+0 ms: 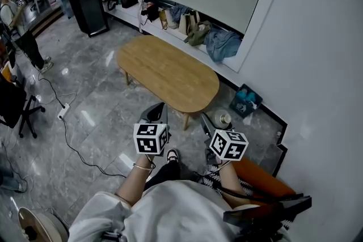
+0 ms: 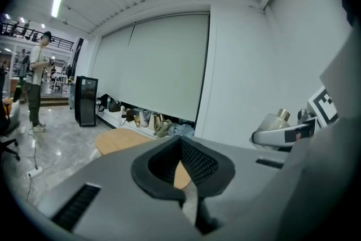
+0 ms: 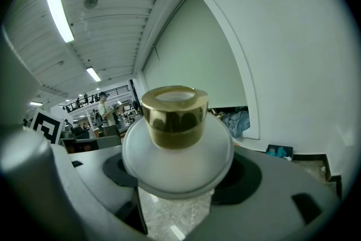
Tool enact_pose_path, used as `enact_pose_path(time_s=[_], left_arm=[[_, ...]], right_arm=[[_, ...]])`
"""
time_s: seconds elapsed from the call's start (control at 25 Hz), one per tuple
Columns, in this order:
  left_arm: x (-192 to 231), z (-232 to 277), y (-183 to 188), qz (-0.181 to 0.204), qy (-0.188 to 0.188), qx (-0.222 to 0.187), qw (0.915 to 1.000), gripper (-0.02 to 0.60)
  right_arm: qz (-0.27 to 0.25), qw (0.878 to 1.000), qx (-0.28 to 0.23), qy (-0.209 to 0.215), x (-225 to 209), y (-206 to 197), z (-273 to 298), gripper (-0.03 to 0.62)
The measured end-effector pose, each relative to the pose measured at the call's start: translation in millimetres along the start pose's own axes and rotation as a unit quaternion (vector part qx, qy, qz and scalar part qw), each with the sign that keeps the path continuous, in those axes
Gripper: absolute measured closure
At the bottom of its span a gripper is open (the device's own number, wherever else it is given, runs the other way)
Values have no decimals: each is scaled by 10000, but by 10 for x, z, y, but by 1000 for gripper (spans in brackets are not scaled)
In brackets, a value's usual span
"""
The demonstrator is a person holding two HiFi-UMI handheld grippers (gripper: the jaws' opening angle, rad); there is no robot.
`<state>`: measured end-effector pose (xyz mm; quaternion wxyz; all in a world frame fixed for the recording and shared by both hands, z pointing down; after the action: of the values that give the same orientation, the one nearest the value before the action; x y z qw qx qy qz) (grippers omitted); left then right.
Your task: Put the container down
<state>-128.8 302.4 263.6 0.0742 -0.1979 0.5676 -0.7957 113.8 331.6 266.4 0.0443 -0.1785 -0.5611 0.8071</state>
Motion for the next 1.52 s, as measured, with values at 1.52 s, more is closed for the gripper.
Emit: enact_pose_path(time_s=[1.52], left_arm=[[1161, 2251, 782, -389, 89, 111, 9991, 574]], right_arm=[[-243, 9993, 274, 49, -495, 998, 2384, 253]])
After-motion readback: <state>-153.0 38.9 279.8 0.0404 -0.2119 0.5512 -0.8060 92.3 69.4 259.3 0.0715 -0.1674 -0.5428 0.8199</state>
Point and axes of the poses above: the fingertips, and each gripper's own axes: z forward along the fingers, x to its left, y out of its top, the point moved 9 cm from there along -z, backward along the fingers, and after that the axes turned 5 degrees about -z, right-handed, at the moved point
